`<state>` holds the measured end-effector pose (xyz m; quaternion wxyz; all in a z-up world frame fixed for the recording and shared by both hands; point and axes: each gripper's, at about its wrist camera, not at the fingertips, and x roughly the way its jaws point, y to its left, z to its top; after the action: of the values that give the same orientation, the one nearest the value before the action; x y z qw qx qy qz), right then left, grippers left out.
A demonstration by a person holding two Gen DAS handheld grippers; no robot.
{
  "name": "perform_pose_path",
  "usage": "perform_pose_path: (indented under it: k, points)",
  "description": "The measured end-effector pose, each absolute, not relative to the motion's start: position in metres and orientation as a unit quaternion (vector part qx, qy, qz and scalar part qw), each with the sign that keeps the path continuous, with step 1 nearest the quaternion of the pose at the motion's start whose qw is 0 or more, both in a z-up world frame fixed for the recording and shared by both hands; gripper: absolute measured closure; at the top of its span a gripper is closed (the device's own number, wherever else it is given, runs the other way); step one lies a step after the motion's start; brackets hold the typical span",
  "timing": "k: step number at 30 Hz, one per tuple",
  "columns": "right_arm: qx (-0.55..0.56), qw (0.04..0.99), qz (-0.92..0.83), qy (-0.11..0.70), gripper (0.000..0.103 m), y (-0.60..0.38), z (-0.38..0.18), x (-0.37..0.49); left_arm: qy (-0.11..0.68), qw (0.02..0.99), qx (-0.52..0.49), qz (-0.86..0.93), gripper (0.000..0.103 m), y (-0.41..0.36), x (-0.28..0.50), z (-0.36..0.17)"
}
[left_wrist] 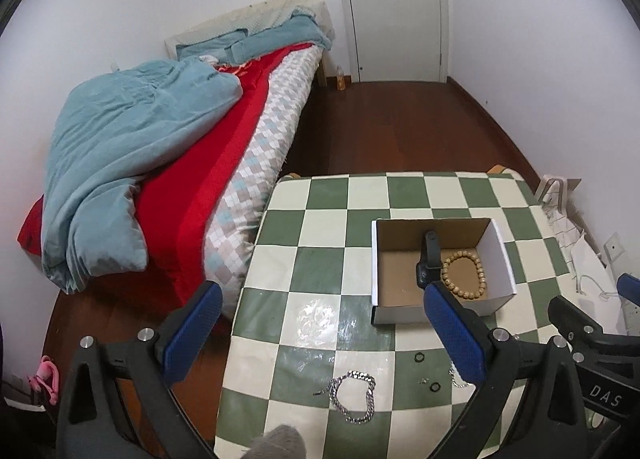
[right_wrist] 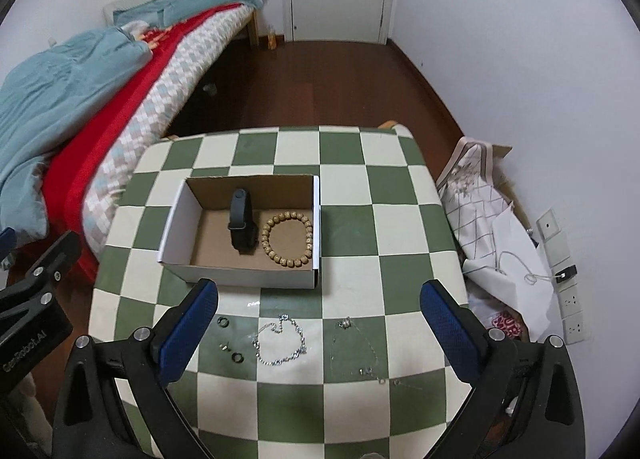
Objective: Organize jewelry
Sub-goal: 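Withdraw both open tools up out of the box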
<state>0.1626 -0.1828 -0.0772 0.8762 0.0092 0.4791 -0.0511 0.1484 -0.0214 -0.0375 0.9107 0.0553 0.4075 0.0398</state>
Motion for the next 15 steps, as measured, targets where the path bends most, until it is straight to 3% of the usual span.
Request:
perform_pose_path:
  k: [15]
  points:
    - [0.03,0.898,-0.025,0.437,0.001,-0.18,-0.027,0.094,0.371,0.924,0.051,0.073,0.0,-0.016,0.083,0.004]
